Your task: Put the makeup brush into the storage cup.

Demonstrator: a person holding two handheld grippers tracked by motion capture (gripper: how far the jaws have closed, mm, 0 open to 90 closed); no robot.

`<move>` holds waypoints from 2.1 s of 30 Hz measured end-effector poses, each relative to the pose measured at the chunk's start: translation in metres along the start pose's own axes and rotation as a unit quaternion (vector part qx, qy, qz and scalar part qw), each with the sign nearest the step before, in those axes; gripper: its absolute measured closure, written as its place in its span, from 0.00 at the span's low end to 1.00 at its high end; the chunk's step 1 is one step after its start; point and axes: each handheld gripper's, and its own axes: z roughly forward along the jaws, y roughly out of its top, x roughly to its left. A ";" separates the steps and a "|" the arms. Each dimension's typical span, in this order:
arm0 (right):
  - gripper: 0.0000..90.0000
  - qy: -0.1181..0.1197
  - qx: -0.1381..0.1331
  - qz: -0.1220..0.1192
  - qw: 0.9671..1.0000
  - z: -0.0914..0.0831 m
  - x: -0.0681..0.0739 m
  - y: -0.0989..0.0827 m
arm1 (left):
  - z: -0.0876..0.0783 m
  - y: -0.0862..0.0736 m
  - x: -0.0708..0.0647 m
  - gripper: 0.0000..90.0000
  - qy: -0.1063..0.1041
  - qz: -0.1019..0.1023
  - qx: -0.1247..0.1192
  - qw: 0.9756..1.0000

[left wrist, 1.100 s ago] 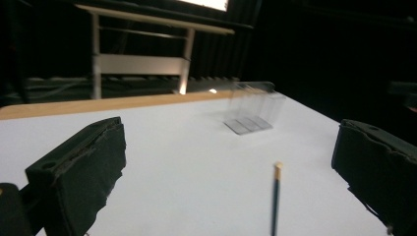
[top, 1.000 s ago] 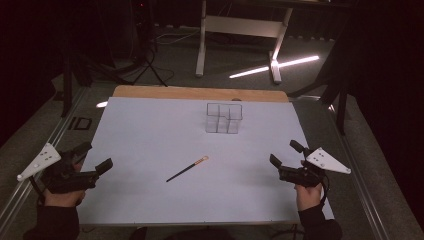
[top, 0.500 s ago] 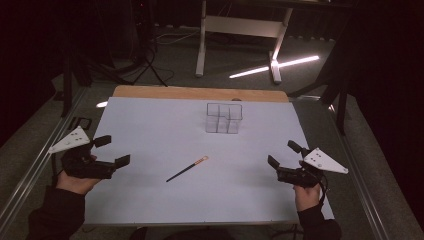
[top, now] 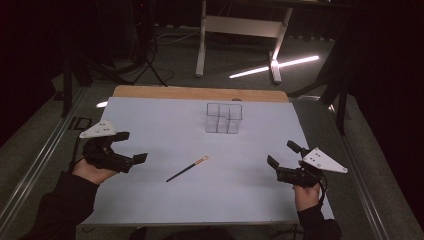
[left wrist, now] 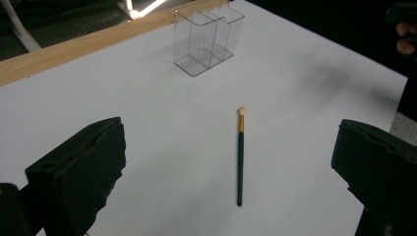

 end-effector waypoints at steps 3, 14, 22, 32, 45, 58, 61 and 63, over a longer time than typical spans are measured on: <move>0.11 -0.002 0.000 -0.003 1.000 0.000 0.000 0.000 | 0.008 0.005 -0.002 0.00 -0.008 0.011 0.019 1.000; 0.11 -0.002 -0.002 -0.002 1.000 0.000 0.001 0.001 | 0.027 0.022 -0.008 0.00 -0.020 0.035 0.061 0.997; 0.11 -0.001 -0.002 0.002 1.000 -0.001 -0.001 0.001 | 0.037 0.033 -0.013 0.00 -0.015 0.049 0.095 0.994; 0.11 0.000 -0.002 0.001 1.000 0.000 0.000 0.001 | 0.051 0.039 -0.018 0.00 -0.024 0.052 0.124 0.991; 0.11 -0.001 0.000 0.001 1.000 0.001 0.000 0.001 | 0.071 0.049 -0.029 0.00 -0.031 0.080 0.181 0.980; 0.11 0.000 0.000 0.001 1.000 0.001 -0.001 0.000 | 0.091 0.051 -0.038 0.01 -0.041 0.082 0.222 0.971; 0.11 0.001 0.000 0.001 1.000 0.001 -0.001 0.000 | 0.097 0.050 -0.041 0.01 -0.043 0.083 0.232 0.968; 0.11 0.001 0.002 0.000 1.000 0.001 -0.001 0.000 | 0.101 0.049 -0.041 0.01 -0.049 0.083 0.239 0.966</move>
